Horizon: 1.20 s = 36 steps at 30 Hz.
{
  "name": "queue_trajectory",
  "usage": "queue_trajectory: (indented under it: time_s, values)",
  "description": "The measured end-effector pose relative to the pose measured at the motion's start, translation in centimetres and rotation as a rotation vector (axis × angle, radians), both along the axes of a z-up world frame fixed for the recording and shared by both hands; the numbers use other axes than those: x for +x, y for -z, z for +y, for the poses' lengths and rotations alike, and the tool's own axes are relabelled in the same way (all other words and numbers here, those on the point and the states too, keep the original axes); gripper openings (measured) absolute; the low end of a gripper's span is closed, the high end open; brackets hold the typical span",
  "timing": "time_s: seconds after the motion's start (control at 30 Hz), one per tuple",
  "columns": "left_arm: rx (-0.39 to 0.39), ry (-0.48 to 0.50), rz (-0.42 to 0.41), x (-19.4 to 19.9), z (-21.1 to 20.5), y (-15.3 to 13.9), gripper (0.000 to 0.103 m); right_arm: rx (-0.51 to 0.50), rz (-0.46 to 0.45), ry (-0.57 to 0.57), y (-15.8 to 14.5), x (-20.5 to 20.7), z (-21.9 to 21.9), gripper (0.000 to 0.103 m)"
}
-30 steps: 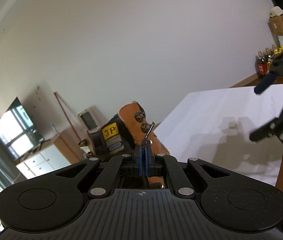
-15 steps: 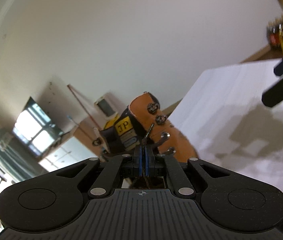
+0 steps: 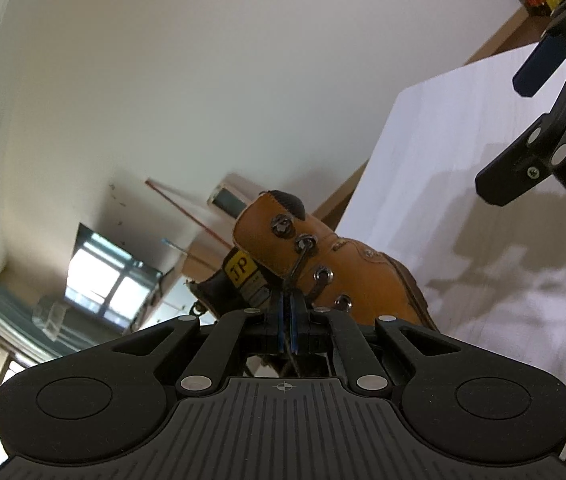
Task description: Lace up shoes with both hands
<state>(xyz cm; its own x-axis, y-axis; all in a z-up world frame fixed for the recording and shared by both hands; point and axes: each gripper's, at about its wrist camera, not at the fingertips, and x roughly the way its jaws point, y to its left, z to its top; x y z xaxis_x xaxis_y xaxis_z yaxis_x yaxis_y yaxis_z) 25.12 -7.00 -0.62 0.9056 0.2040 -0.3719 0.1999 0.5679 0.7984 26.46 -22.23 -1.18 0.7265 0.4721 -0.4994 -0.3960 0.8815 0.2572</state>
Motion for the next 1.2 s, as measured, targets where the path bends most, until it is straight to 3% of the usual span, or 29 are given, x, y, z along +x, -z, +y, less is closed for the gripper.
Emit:
queue_trajectory:
  time_s: [0.3,0.5,0.67,0.73,0.8,1.03,1.2]
  values:
    - [0.068,-0.012,0.003,0.0,-0.9,0.5,0.004,0.001,0.007,0.0,0.4,0.2,-0.5,0.102]
    - [0.105,-0.008,0.0,-0.1,-1.1,0.9,0.004,-0.012,-0.042,0.0,0.4,0.1,-0.6,0.102]
    - [0.13,-0.001,-0.006,-0.2,-1.7,0.9,0.004,-0.032,-0.21,-0.033,0.4,-1.0,-0.6,0.102]
    - [0.137,0.001,-0.004,0.0,-1.9,0.9,0.005,-0.091,-0.327,-0.076,0.4,-2.0,-0.2,0.102]
    - [0.147,-0.004,-0.003,0.2,-2.0,1.1,0.005,-0.16,-0.382,-0.078,0.4,-2.5,0.3,0.102]
    - [0.25,-0.001,-0.003,-0.1,-3.0,1.6,0.007,-0.228,-0.353,-0.12,0.9,-1.9,0.9,0.102]
    - [0.362,-0.003,-0.009,0.6,-3.6,3.0,0.007,-0.202,-0.328,-0.152,1.0,-1.2,0.9,0.102]
